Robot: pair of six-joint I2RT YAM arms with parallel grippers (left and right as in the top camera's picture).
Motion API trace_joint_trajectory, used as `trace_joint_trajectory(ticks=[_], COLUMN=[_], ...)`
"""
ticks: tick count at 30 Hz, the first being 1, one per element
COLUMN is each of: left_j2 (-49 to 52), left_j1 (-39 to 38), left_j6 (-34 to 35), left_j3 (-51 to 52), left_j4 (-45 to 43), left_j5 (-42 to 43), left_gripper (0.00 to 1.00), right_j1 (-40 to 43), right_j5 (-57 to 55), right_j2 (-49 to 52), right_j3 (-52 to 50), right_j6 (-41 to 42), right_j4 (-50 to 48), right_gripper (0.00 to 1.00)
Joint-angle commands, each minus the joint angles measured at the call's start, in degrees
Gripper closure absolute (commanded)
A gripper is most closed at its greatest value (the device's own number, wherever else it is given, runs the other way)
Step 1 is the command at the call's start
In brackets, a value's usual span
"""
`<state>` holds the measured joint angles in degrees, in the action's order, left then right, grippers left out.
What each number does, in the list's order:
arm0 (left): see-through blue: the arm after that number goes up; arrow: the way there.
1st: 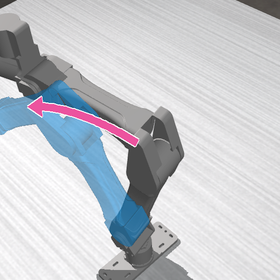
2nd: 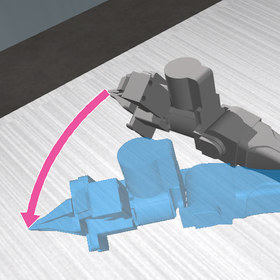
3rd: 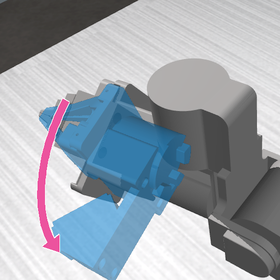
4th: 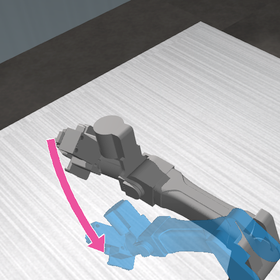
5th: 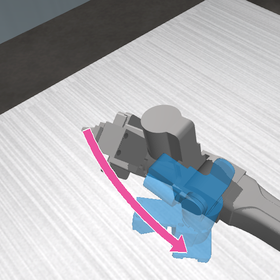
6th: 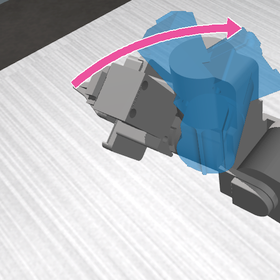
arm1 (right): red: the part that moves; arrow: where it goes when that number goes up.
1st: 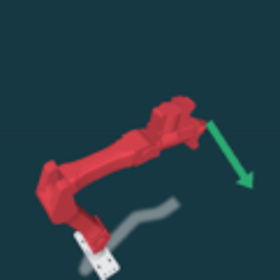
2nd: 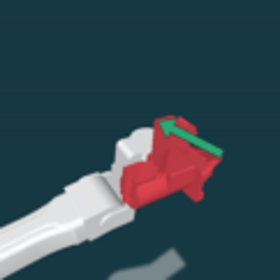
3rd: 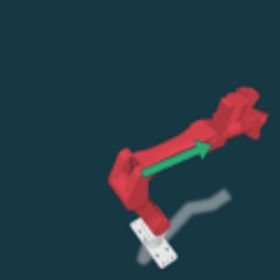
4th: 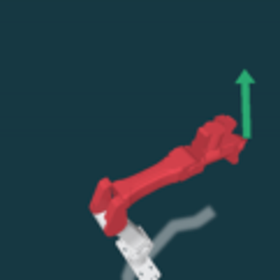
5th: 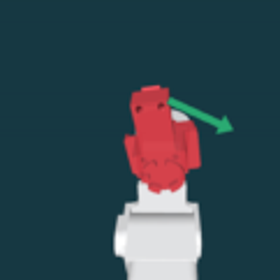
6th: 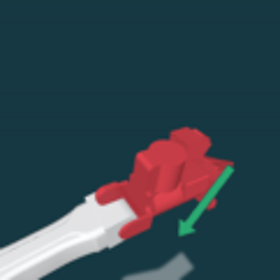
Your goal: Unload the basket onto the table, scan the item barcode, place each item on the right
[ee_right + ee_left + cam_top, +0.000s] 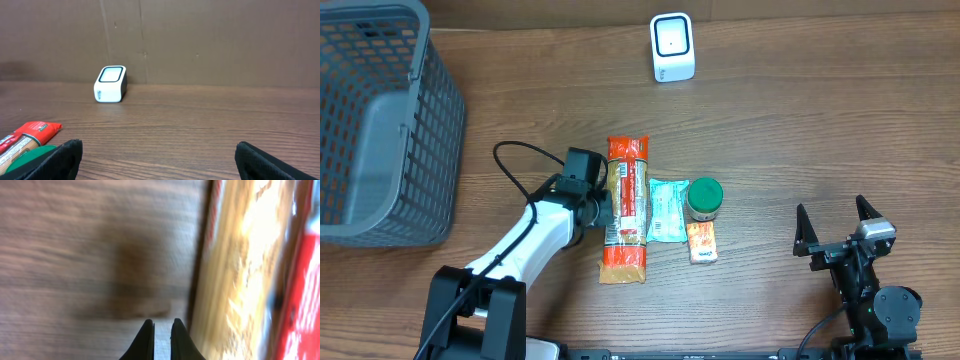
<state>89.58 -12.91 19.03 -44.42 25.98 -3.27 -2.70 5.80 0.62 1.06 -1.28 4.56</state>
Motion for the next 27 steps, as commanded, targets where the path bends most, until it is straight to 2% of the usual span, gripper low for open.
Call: trace_joint_trajectory(ticks=[1, 4, 13, 19, 23, 27], left_j2=[2.0, 3.5, 6.0, 6.0, 6.0, 6.0], left_j1=[1.0, 1.1, 1.2, 1.3, 1.3, 1.3], left_j6=[-1.2, -1.3, -10.8, -13.1, -17.6, -17.8], left_j3=[-0.8, -0.8, -0.9, -0.9, -0.9, -0.9], left_j4=[-1.2, -1.6, -4.9, -5.7, -6.8, -7.2], left_j5=[-1.4, -1.4, 3.4, 4.9, 7.7, 7.8], left_gripper=[0.95, 0.95, 0.92, 0.92, 0.86, 0.85], right_j1=[0.2, 0.2, 0.2, 0.2, 0.2, 0.2], right_j5=[0.3, 0.3, 0.3, 0.3, 0.3, 0.3], right_j2=[-0.5, -0.5, -0.5, -0.5, -0.5, -0.5], right_j3=[-0.6, -0.6, -0.6, -0.6, -0.6, -0.6], right_j6=[-0.1, -0.1, -0.1, -0.1, -0.1, -0.1], right_j4=[-0.2, -0.2, -0.2, -0.2, -0.2, -0.2], right_gripper=[0.0, 0.0, 0.0, 0.0, 0.0, 0.0])
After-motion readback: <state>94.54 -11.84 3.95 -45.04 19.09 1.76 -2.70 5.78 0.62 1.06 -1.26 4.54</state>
